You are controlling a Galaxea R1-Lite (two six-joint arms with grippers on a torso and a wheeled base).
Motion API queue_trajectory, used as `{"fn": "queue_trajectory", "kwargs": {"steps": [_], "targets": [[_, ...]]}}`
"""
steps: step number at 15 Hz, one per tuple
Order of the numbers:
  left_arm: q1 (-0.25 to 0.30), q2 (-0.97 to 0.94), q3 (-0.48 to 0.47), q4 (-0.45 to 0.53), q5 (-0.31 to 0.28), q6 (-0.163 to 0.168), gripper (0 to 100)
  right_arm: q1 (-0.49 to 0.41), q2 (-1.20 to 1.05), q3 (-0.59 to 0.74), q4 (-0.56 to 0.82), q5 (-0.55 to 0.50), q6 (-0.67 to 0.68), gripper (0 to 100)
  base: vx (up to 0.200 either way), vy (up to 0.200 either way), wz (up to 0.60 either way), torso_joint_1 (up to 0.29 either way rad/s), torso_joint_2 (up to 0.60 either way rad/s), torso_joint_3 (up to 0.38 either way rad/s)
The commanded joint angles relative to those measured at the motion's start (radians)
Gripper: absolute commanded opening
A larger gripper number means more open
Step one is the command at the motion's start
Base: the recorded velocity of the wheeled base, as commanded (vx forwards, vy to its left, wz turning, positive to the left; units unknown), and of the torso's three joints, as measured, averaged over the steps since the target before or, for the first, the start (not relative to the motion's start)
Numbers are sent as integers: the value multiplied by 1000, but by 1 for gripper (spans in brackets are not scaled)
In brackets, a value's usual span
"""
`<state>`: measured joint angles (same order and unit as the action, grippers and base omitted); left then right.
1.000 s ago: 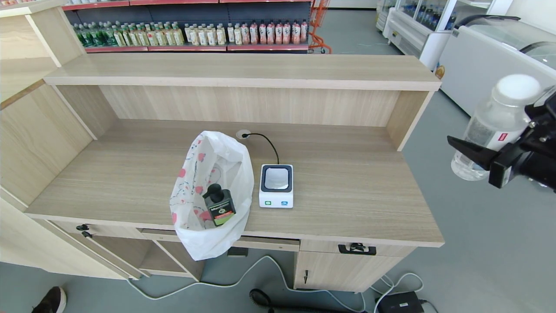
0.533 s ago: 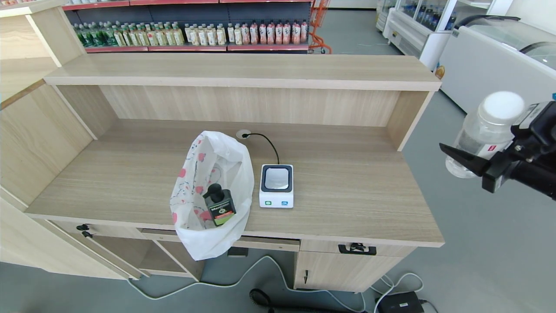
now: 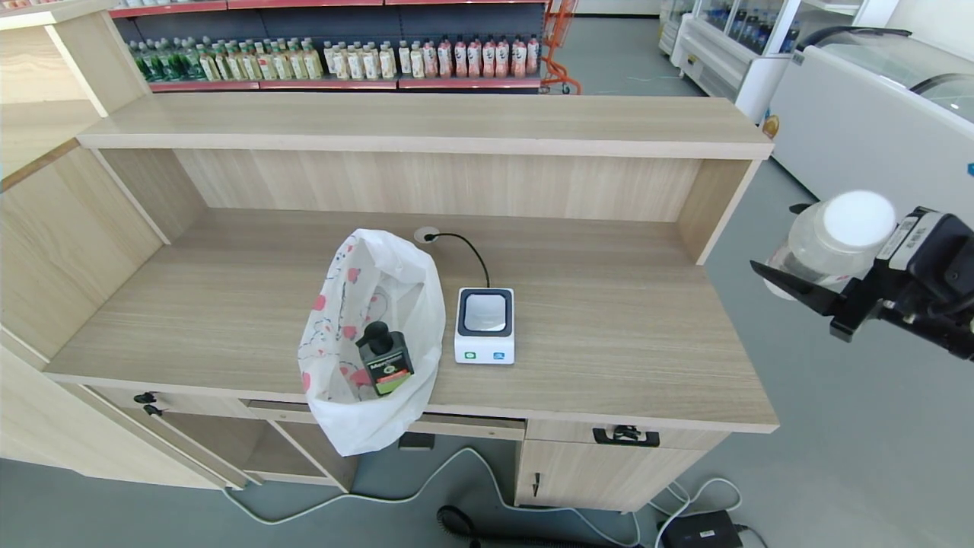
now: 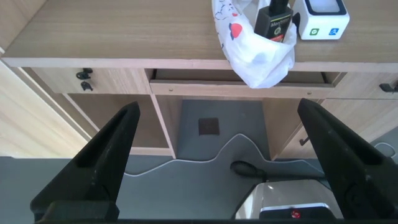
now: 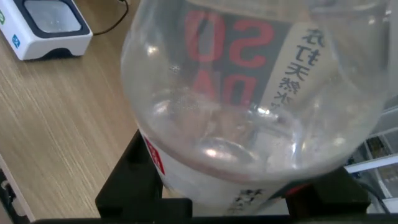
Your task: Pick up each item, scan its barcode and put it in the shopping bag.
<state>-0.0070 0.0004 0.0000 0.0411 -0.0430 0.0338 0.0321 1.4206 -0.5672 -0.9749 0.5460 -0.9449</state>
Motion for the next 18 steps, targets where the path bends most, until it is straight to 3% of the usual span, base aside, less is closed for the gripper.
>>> {"fn": "queue_trajectory", "kwargs": {"steps": [1,7,18], "targets": [[-1,0,0,0,0,0,100,12,0,12,-2,6,-2,0,0,0,0,0,0,0],[-1,0,0,-1,0,0,100,23,61,-13,-73,0,-40,0,0,0,0,0,0,0],[-1,0,0,0,0,0,100,51,93,-14,-74,-1,-104,0,0,0,0,0,0,0]]}}
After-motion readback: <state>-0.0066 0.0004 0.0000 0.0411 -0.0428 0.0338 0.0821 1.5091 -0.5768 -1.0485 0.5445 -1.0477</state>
